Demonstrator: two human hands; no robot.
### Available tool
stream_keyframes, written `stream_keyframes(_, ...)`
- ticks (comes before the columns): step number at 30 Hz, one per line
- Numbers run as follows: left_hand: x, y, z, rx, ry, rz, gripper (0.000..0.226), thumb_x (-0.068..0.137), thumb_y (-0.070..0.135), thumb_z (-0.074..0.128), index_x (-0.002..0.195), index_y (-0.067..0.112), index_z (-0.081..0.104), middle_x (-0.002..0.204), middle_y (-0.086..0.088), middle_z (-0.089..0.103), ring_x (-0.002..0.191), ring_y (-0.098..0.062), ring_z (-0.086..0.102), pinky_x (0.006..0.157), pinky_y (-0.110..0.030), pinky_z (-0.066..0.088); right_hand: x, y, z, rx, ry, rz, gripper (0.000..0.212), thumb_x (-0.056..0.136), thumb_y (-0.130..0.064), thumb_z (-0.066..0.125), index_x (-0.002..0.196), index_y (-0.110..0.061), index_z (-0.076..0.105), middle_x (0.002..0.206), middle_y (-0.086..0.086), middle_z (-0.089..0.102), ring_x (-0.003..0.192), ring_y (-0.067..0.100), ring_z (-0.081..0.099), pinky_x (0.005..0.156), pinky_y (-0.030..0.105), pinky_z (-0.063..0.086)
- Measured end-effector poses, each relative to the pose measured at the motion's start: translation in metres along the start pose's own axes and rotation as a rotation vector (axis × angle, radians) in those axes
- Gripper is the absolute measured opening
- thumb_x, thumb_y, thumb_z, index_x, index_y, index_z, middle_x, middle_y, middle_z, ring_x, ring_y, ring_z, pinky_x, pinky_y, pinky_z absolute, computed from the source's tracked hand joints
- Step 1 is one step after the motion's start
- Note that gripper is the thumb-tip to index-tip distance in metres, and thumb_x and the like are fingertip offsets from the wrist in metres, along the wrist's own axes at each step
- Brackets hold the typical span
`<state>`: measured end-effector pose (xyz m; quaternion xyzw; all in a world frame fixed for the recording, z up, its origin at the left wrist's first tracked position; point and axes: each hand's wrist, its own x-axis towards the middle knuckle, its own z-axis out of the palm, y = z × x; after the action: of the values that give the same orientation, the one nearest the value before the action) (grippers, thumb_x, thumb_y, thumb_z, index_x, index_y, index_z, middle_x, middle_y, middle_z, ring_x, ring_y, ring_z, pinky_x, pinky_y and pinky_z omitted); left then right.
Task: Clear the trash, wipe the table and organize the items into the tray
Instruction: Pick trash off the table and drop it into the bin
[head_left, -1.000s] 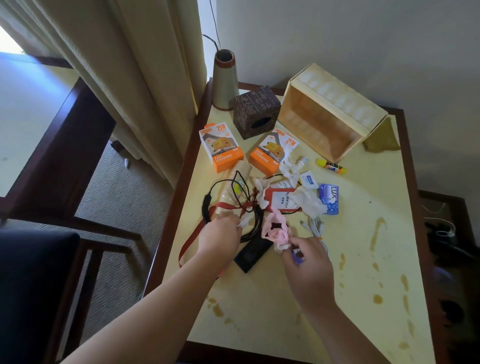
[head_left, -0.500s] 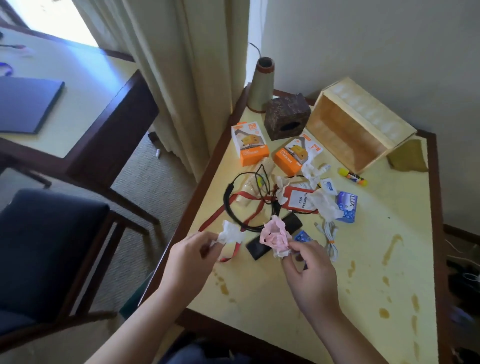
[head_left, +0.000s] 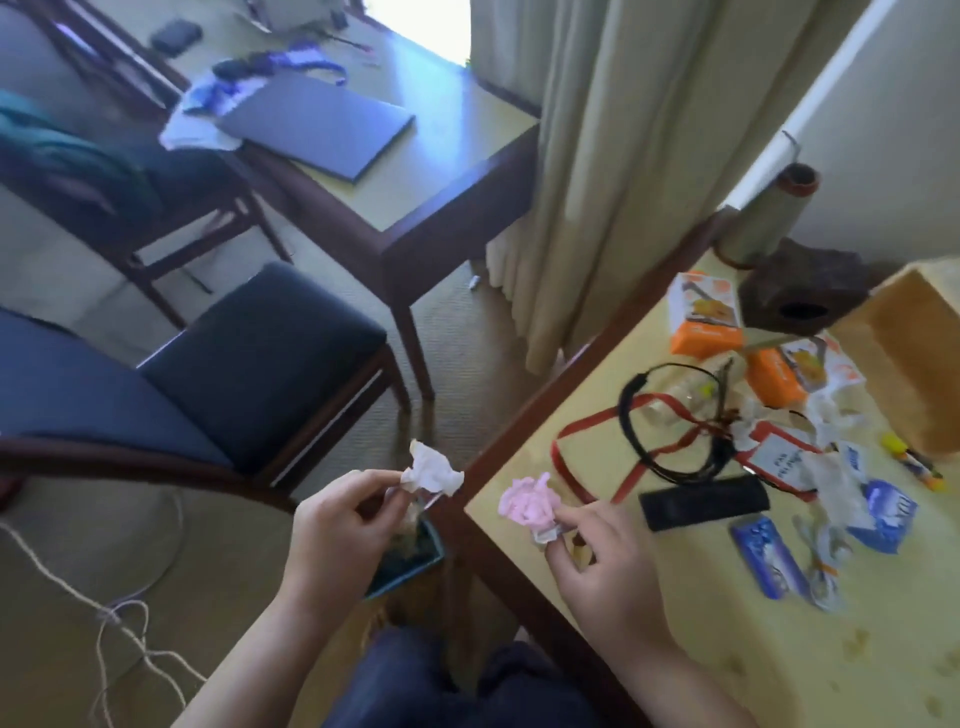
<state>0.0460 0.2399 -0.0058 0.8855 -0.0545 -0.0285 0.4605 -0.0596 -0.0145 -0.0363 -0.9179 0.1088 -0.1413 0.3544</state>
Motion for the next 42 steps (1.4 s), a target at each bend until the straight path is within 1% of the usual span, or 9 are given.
stream_keyframes(7,0.001,-0.063,-0.059,0.022,0.012,-0.127,0.009,0.087,0.018,0.084,0.09,0.027,0.082,0.08,0.016,0.074,0.08,-0.007,0.07,0.072,-0.02,0.054,0.001,-0.066,0.086,0.035,-0.117,-0.071,0.025,0.084,-0.014,0.085,0.108,-0.019,0.078,0.091,-0.017,0.059,0.08,-0.005,0.052,0.075,0.002,0.04)
stream_keyframes(15,0.015,-0.15,-0.074,0.007,-0.067,-0.313,0.007,0.091,0.022,0.079,0.089,0.028,0.081,0.079,0.015,0.074,0.08,-0.001,0.068,0.075,-0.02,0.052,-0.021,-0.093,0.246,0.056,-0.37,0.131,0.007,0.09,-0.021,0.077,0.095,-0.018,0.072,0.091,-0.011,0.057,0.078,0.008,0.056,0.074,0.022,0.047)
stream_keyframes(19,0.028,-0.211,-0.045,0.038,-0.077,-0.409,0.005,0.093,0.027,0.077,0.092,0.031,0.08,0.087,0.015,0.072,0.085,-0.001,0.066,0.076,-0.023,0.054,-0.023,-0.051,0.331,0.017,-0.494,0.329,0.009,0.094,-0.023,0.072,0.1,-0.016,0.074,0.106,0.0,0.066,0.097,0.021,0.066,0.087,0.031,0.052)
stream_keyframes(24,0.046,-0.314,0.021,0.102,-0.098,-0.526,0.006,0.096,0.031,0.074,0.094,0.03,0.079,0.083,0.016,0.071,0.082,0.0,0.065,0.074,-0.024,0.055,-0.015,0.033,0.427,-0.134,-0.616,0.331,0.025,0.092,-0.01,0.068,0.117,-0.012,0.071,0.13,0.004,0.063,0.125,0.022,0.056,0.109,0.029,0.041)
stream_keyframes(27,0.05,-0.367,0.065,0.147,-0.146,-0.534,0.006,0.097,0.03,0.072,0.096,0.028,0.078,0.088,0.015,0.071,0.085,-0.006,0.066,0.076,-0.025,0.053,-0.018,0.069,0.472,-0.196,-0.759,0.36,0.023,0.095,-0.019,0.066,0.116,-0.021,0.073,0.12,0.004,0.071,0.115,0.025,0.066,0.1,0.033,0.051)
stream_keyframes(29,0.052,-0.395,0.091,0.185,-0.18,-0.518,0.009,0.097,0.03,0.072,0.1,0.026,0.079,0.093,0.012,0.073,0.091,-0.011,0.067,0.078,-0.024,0.048,-0.024,0.085,0.49,-0.22,-0.93,0.4,0.036,0.097,-0.025,0.065,0.133,-0.027,0.067,0.123,0.006,0.072,0.116,0.03,0.067,0.098,0.035,0.052)
stream_keyframes(32,0.049,-0.419,0.115,0.181,-0.281,-0.556,0.026,0.097,0.037,0.071,0.119,0.024,0.076,0.108,0.007,0.076,0.104,-0.014,0.069,0.085,-0.023,0.048,-0.033,0.091,0.492,-0.142,-1.071,0.453,0.063,0.097,-0.018,0.065,0.156,-0.03,0.044,0.145,0.004,0.061,0.133,0.025,0.057,0.11,0.031,0.043)
stream_keyframes(34,0.044,-0.417,0.117,0.145,-0.346,-0.595,0.038,0.095,0.04,0.072,0.131,0.025,0.071,0.118,0.004,0.076,0.111,-0.014,0.069,0.095,-0.026,0.052,-0.036,0.081,0.472,-0.111,-1.06,0.483,0.065,0.099,-0.018,0.06,0.159,-0.032,0.038,0.151,0.003,0.056,0.138,0.023,0.053,0.111,0.03,0.041)
stream_keyframes(42,0.022,-0.261,0.016,0.059,-0.228,-0.503,0.016,0.097,0.032,0.071,0.112,0.029,0.078,0.098,0.016,0.075,0.097,0.0,0.07,0.094,-0.025,0.056,-0.022,-0.043,0.297,0.084,-0.682,0.39,0.031,0.098,-0.016,0.064,0.126,-0.025,0.072,0.121,-0.007,0.072,0.106,0.004,0.066,0.099,0.019,0.05)
